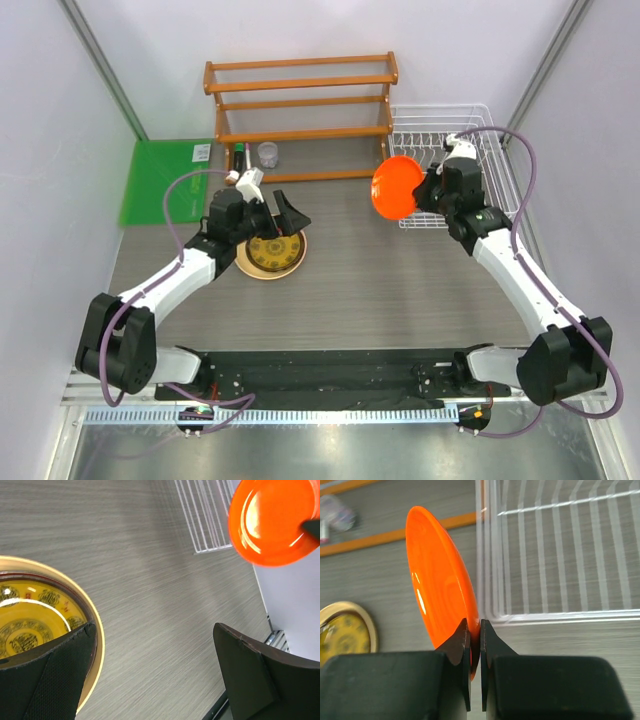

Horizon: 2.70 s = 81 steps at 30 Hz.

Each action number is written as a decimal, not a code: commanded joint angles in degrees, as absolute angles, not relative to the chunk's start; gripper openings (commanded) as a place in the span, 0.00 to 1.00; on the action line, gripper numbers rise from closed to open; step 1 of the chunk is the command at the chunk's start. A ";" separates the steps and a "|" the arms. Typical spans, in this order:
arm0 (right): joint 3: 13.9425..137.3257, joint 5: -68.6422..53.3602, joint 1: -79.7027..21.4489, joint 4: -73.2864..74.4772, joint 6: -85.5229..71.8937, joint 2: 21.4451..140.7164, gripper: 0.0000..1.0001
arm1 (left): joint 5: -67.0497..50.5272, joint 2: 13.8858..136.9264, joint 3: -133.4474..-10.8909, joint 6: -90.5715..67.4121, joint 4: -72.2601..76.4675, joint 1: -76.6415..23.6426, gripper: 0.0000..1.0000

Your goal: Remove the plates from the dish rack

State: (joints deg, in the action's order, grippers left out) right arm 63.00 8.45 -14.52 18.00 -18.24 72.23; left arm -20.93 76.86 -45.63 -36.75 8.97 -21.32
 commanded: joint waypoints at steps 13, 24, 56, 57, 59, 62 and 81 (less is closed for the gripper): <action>51.42 -15.81 -23.99 -2.17 -37.34 71.28 0.02 | -23.99 82.88 -44.03 -43.24 26.54 -23.99 0.99; 47.38 -26.80 -25.58 -15.37 -46.58 74.88 0.04 | -24.43 85.87 -44.30 -44.47 29.97 -24.79 0.20; 54.49 -10.28 -22.06 5.80 -30.41 75.59 0.72 | 15.47 68.11 -33.93 -36.03 3.25 -22.15 0.00; 54.41 -10.46 -22.06 5.89 -30.24 75.67 0.72 | 15.12 68.46 -33.66 -36.04 3.43 -21.97 0.00; 54.32 -10.37 -22.06 5.89 -30.15 75.50 0.72 | 15.20 69.69 -33.84 -36.47 2.82 -21.71 0.00; 54.23 -10.11 -21.97 5.89 -30.06 75.67 0.72 | 15.73 71.01 -34.01 -37.18 1.76 -21.62 0.06; 55.55 -3.88 -20.57 8.96 -25.14 74.80 0.74 | 17.66 70.76 -35.59 -36.56 -2.46 -21.62 0.78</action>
State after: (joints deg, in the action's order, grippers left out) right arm 53.17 -8.21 -21.69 8.56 -28.36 76.27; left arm 15.35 73.14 -33.34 -37.01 -0.30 -21.98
